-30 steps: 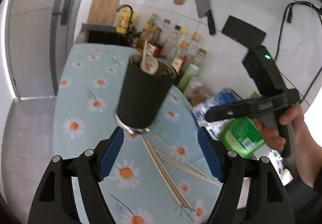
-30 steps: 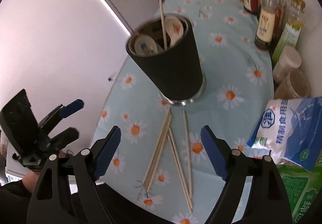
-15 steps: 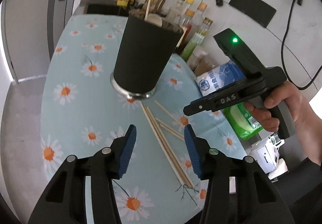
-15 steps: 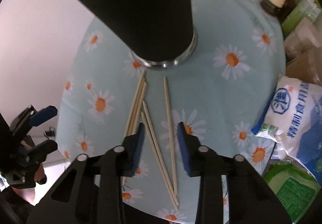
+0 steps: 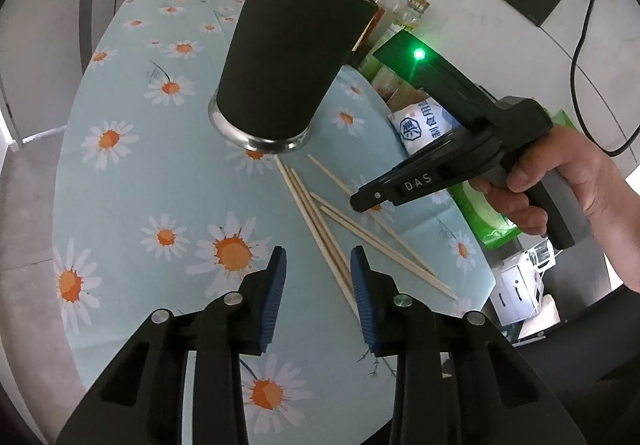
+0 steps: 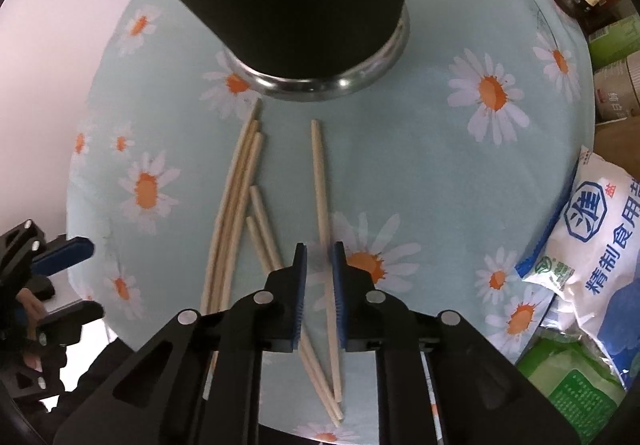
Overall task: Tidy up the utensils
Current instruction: 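Close the right gripper on one wooden chopstick while the left gripper approaches the others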
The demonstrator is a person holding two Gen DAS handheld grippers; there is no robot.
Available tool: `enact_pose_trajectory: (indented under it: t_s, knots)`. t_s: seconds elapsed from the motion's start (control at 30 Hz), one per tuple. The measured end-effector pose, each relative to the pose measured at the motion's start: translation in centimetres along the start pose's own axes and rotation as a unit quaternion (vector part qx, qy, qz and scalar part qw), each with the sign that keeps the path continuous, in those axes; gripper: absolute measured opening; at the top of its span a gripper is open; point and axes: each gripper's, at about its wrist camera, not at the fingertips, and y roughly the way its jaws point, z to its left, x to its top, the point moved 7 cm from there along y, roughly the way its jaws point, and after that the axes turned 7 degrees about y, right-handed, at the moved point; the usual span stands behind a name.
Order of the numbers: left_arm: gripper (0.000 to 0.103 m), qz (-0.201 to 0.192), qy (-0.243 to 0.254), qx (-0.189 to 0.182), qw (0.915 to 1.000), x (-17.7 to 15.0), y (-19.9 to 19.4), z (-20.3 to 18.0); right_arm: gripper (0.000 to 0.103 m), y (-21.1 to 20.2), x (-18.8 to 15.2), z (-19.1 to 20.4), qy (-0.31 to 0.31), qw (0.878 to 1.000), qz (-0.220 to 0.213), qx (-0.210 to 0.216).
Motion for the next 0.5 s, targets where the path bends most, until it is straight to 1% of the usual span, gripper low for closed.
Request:
enact_pose_trajectory:
  t_s: [0.07,0.3,0.4,0.5]
  knots:
    - [0.027,0.004,0.001,-0.003,1.0,0.0,0.1,0.2,0.008,0.2,0.2,0.0,-0.001,1.0,0.001,-0.007]
    - [0.027,0.023,0.008,-0.008,0.9997,0.1,0.8,0.5,0.006,0.4,0.2,0.8,-0.013,0.999,-0.007,-0.037]
    - [0.027,0.037,-0.005,-0.011,0.9992,-0.1,1.3,0.7,0.006,0.6,0.0,1.3,-0.012,0.999,-0.012,-0.043]
    - [0.027,0.044,-0.024,-0.015,0.9986,0.0,1.6,0.9,0.006,-0.5,-0.5,1.5,-0.016,0.999,-0.027,-0.036]
